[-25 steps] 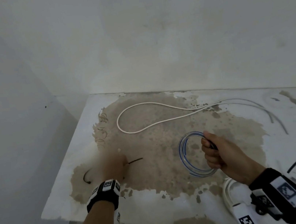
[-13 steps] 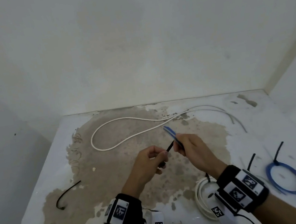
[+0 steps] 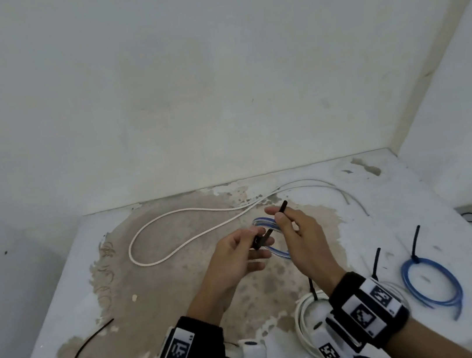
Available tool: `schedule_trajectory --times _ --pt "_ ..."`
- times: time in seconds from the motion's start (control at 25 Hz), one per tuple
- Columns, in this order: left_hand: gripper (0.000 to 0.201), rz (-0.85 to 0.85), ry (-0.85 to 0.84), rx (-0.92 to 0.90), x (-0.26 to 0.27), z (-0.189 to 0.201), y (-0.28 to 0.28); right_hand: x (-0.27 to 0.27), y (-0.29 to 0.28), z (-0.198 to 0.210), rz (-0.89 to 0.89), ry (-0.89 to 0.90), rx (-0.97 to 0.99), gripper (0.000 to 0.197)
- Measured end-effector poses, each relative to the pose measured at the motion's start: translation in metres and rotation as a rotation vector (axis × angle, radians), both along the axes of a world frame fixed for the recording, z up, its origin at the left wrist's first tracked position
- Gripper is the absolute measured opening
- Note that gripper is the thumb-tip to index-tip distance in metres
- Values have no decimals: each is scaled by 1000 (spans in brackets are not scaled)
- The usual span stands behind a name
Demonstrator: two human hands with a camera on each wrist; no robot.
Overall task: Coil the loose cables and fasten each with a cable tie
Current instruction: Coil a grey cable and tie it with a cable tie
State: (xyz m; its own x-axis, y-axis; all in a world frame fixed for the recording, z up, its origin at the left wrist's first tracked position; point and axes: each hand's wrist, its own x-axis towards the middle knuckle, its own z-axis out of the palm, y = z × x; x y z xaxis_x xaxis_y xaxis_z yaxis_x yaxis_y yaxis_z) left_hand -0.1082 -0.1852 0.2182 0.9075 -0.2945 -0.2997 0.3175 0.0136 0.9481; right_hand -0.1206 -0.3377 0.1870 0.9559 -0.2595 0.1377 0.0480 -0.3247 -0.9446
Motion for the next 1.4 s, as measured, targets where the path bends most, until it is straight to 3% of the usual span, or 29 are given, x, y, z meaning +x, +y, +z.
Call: schedule_trajectory --times 0.12,0.24,0.36,0.44,0.56,0.76,1.4 --pt "23 -13 -143 -6 -6 5 -3 4 -4 1 -96 -12 27 26" --pt "8 -3 -415 187 -7 5 -7 3 -3 3 -112 -47 44 30" --pt "12 73 -668 370 -3 8 -12 -1 1 8 -79 -121 -42 32" --pt "13 163 -754 378 0 13 -14 -4 2 13 -74 -166 -139 33" --pt "15 251 -656 213 2 21 -18 -4 1 18 -90 -206 -253 33" --pt "16 260 -573 104 3 29 -22 -6 0 22 -130 -302 -400 35" --pt "14 202 -569 80 4 34 -37 -9 -6 35 -201 -359 -496 27"
